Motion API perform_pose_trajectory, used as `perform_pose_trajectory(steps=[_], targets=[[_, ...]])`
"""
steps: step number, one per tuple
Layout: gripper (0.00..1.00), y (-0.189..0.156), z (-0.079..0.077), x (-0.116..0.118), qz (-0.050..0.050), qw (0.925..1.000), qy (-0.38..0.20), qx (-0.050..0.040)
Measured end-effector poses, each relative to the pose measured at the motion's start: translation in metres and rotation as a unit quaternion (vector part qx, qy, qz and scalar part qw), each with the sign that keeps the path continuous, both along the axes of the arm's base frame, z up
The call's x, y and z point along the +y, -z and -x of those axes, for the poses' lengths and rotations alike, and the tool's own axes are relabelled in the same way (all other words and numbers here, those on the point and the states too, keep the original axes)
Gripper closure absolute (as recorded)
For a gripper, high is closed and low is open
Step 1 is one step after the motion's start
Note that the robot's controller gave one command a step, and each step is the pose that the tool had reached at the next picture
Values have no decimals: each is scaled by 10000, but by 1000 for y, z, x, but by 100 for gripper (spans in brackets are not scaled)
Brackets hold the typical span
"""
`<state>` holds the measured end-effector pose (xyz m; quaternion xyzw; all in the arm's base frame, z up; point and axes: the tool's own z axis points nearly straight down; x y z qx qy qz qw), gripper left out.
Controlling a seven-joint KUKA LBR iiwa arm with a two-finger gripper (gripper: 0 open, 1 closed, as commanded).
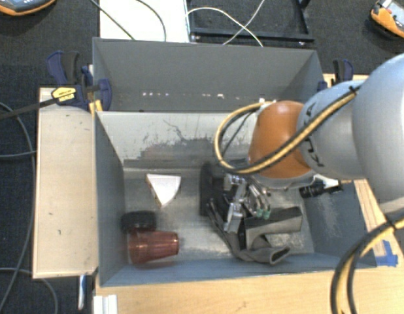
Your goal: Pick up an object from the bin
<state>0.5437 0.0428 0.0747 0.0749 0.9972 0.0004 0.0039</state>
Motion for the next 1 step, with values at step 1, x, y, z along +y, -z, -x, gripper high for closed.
perform_pose_trajectory(steps=[1], targets=[[100,-2,-12,68,23,9301,-3674,22]])
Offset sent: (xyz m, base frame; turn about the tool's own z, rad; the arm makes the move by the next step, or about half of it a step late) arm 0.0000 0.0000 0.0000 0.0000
